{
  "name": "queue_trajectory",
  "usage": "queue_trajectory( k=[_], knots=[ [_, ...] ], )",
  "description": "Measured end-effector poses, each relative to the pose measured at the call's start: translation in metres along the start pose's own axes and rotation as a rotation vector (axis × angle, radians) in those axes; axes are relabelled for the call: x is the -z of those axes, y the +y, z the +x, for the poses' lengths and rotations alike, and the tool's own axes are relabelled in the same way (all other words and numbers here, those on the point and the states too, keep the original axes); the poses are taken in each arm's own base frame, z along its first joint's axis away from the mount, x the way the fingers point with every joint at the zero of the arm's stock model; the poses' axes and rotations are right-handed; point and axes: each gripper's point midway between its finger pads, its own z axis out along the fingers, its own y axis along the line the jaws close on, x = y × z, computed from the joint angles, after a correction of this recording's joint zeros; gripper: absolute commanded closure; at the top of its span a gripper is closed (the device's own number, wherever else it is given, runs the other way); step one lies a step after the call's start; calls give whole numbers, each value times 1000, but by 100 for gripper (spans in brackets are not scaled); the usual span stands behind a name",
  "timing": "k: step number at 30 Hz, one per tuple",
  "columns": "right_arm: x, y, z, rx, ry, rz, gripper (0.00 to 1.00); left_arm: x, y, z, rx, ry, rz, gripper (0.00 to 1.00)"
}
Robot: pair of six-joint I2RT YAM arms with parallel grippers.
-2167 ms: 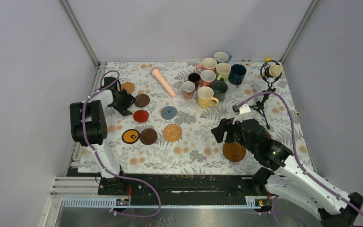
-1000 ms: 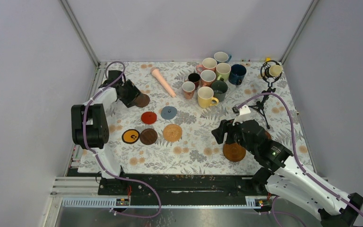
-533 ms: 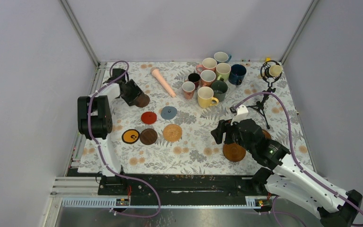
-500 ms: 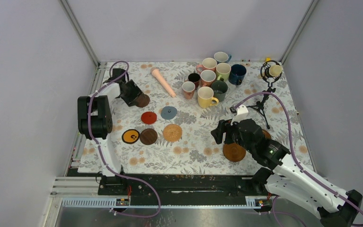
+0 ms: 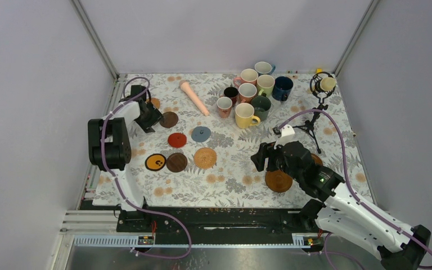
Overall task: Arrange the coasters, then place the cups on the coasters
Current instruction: Move the coaster to the center of the board.
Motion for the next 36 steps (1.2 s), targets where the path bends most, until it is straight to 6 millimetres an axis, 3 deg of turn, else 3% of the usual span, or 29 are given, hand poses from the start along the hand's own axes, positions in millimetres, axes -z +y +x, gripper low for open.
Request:
queue_trajectory(
  k=[3,8,11,14,20,36],
  knots=[
    [0,0,0,0,-1,0,28,11,-5,2,2,-27,65,47],
    [0,0,0,2,-1,0,27,27,-48,-14,9,-79,277,49],
    [0,-1,0,4,-1,5,27,25,-67,-19,15,-67,362,49],
    [-1,-2,0,8,-1,8,27,13,-74,-17,23,-39,389,49],
    [-1,-5,-1,23,-7,23,27,-10,-62,-4,48,30,321,50],
    [-1,-7,-2,37,-12,29,27,-7,-3,-17,26,-37,-26,48]
  ],
)
